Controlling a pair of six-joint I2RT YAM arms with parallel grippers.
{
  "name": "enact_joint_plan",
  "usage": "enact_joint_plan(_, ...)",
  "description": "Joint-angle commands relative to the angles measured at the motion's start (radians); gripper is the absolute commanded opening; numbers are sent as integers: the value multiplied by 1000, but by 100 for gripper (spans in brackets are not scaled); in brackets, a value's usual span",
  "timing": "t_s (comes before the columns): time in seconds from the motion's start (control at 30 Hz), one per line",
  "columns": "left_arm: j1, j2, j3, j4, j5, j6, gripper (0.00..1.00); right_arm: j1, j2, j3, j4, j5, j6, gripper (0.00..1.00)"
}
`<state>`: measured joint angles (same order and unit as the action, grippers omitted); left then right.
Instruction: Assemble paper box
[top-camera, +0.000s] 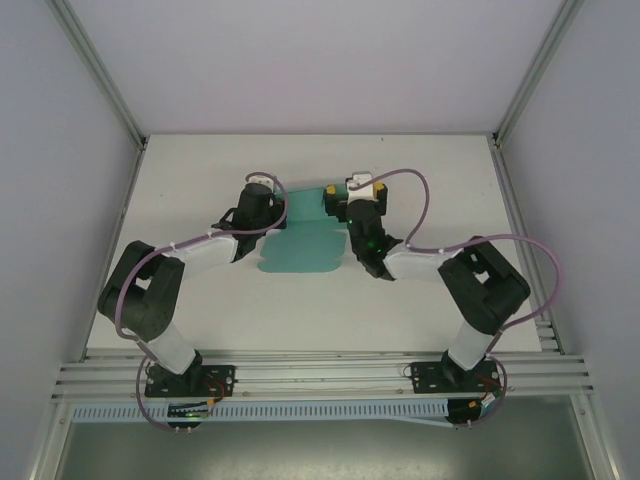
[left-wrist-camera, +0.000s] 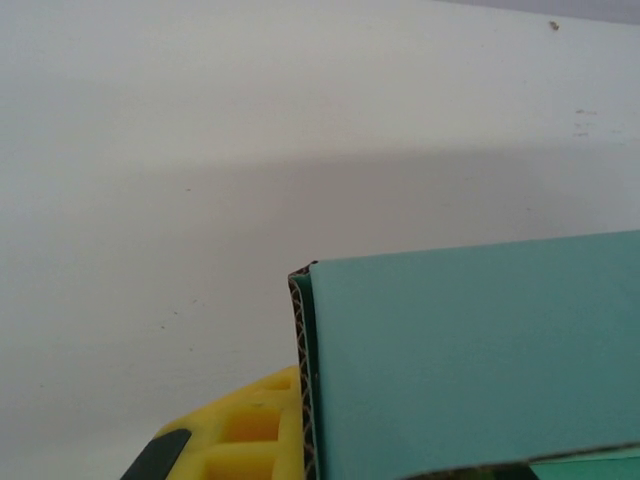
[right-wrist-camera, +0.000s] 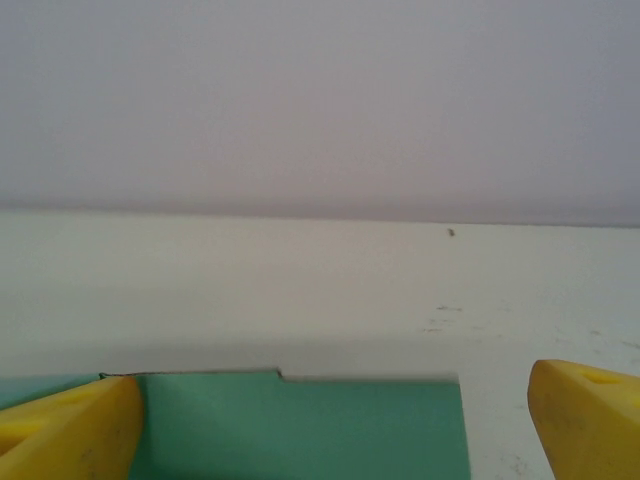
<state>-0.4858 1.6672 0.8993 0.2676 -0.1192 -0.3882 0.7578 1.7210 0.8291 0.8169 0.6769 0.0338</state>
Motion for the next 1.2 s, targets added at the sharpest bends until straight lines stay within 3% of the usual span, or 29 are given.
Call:
enact_joint_plan(0.0,-47,-7,31,62,164,-18,0,44,48,43,183,170,149,99)
enact_joint_plan(0.3,-46,-12,49,27,104,-50,0,80,-4,29,133,217,95,99)
enact_joint_plan(0.5,-47,-17,66,18,61,-12,0,71,-249,13,-423,81,56,99)
enact_joint_plan(0.6,-47,-24,47,67,47,33,0,62,-391,-37,-662,71,93,99)
enact_joint_plan(0.67,-46,-26,39,93,28,55,0,45,-484,-78,-778,54,130,99)
enact_joint_plan(0.8,-46,-17,63,97,10,77,0,-43,-619,-148,-954,-141,186,99)
enact_joint_plan(0.87,-47,-14,73,97,15,82,0,-90,-640,-170,-1019,-181,236,99)
enact_joint_plan(1.17,-46,-15,92,91,56,90,0,-120,-532,-221,-882,-236,236,99)
